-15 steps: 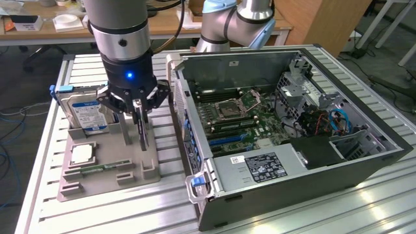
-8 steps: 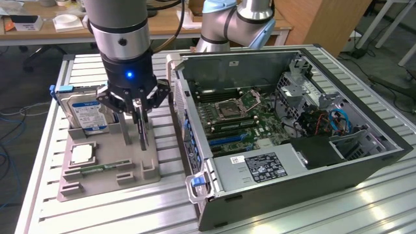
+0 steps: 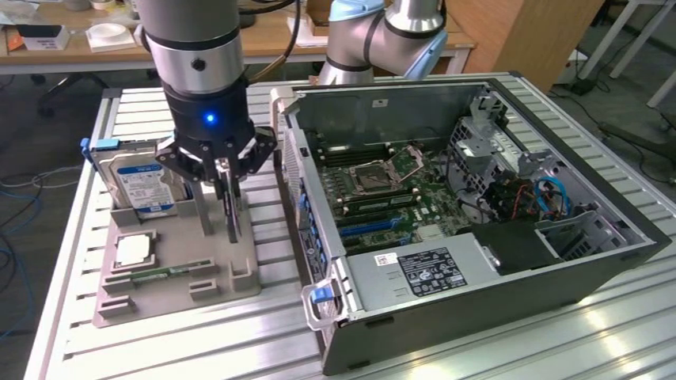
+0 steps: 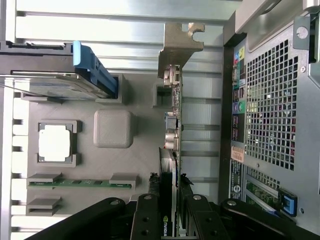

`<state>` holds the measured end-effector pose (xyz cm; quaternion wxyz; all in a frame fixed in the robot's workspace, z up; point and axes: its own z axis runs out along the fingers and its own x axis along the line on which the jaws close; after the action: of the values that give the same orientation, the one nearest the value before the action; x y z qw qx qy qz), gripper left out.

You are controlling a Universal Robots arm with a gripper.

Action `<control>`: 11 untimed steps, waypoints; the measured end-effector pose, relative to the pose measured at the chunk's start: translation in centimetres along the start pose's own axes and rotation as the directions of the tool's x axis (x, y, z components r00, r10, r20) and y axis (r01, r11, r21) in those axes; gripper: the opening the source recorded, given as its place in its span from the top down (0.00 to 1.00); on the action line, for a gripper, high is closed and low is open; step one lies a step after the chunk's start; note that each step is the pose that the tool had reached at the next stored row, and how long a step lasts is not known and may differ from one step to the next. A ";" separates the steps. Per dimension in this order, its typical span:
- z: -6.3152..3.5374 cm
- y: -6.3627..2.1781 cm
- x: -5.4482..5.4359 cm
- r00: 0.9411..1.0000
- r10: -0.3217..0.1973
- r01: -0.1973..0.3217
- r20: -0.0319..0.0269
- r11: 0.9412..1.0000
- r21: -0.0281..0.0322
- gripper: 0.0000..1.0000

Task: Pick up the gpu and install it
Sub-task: 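Pick up the gpu and move the gpu toward the slot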

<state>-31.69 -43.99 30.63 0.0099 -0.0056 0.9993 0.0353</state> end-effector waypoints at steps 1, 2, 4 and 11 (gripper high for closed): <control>-0.03 0.00 0.0 1.000 0.000 0.000 0.000 1.000 0.000 0.74; -0.06 0.00 0.0 1.000 0.000 0.000 0.000 1.000 0.000 0.74; -0.14 0.01 0.0 1.000 0.000 0.000 0.000 1.000 0.000 0.74; -0.49 0.03 0.0 1.000 -0.001 0.001 0.000 1.000 0.000 0.74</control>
<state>-31.70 -43.99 31.12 0.0099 -0.0060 0.9993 0.0353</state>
